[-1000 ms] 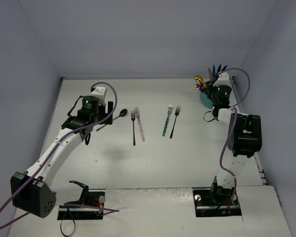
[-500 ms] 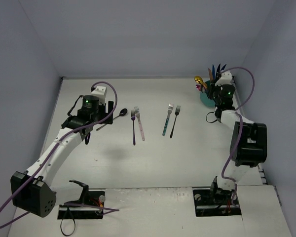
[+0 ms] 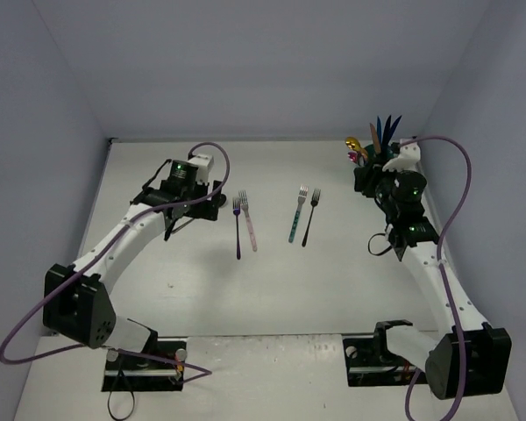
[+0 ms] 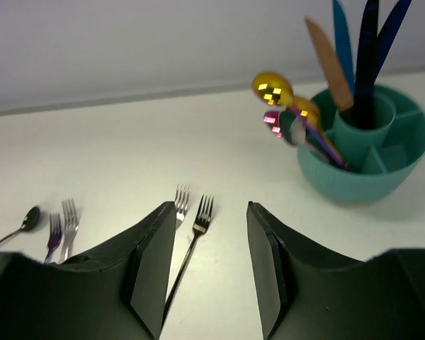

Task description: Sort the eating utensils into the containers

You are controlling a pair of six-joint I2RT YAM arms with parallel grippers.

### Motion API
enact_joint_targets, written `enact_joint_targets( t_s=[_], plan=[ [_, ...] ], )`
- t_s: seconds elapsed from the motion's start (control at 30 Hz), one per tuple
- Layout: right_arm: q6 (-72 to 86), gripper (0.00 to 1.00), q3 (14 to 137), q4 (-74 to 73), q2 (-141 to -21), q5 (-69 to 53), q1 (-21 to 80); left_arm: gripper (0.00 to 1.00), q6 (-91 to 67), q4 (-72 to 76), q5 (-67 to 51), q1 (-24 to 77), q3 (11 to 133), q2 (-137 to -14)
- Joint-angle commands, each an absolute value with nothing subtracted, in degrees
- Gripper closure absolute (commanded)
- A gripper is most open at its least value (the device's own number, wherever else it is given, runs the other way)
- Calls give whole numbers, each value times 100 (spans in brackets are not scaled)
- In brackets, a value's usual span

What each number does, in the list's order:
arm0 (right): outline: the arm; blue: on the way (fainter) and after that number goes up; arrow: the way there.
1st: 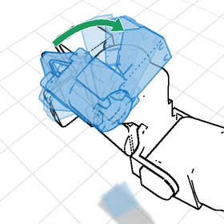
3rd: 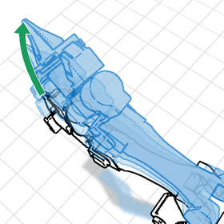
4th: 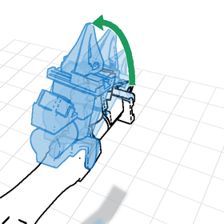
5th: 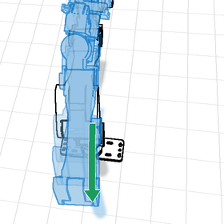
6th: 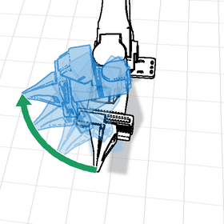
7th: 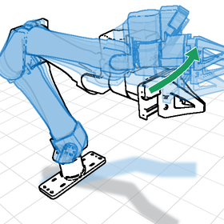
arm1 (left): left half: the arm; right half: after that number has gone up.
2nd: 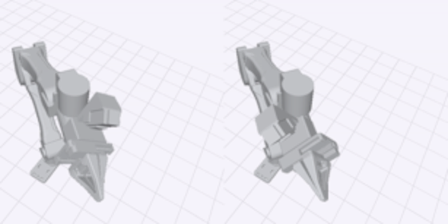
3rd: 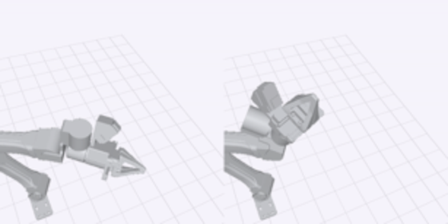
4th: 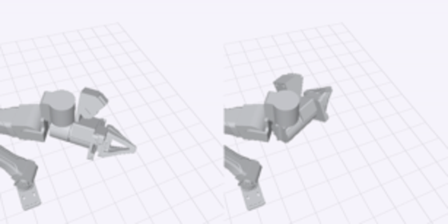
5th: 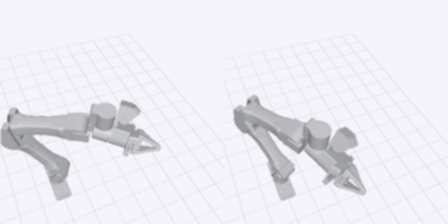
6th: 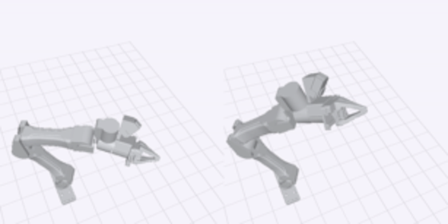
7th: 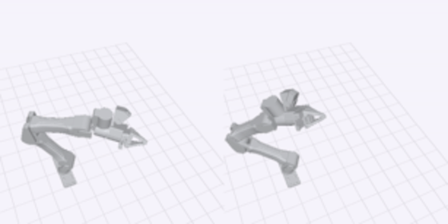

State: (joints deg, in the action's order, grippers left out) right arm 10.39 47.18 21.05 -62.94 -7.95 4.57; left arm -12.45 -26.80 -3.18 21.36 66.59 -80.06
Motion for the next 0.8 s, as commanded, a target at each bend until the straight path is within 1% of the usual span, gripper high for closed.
enact_joint_targets(
  t_s=[0.0, 0.2, 0.43, 0.57, 0.63, 0.77],
  plan=[
    [1567, 58, 4328, 1729, -5684, -1140, 479, 26, -444, -3164, -354, 2009, 7421, -8490],
    [1805, 57, 3877, 1528, -5023, -1602, 492, 25, 320, -3720, -1062, 1576, 8201, -9564],
    [1973, 57, 3522, 1249, -4402, -1963, 518, 27, 737, -4043, -1398, 1261, 8836, -10567],
    [1986, 56, 3454, 1172, -4263, -2039, 519, 32, 847, -4096, -1406, 1222, 9032, -11054],
    [1986, 56, 3459, 1151, -4263, -2088, 519, 37, 889, -4091, -1414, 1230, 9129, -11319],
    [2000, 56, 3458, 1137, -4231, -2142, 519, 42, 977, -4087, -1313, 1217, 9327, -11656]
  ],
)
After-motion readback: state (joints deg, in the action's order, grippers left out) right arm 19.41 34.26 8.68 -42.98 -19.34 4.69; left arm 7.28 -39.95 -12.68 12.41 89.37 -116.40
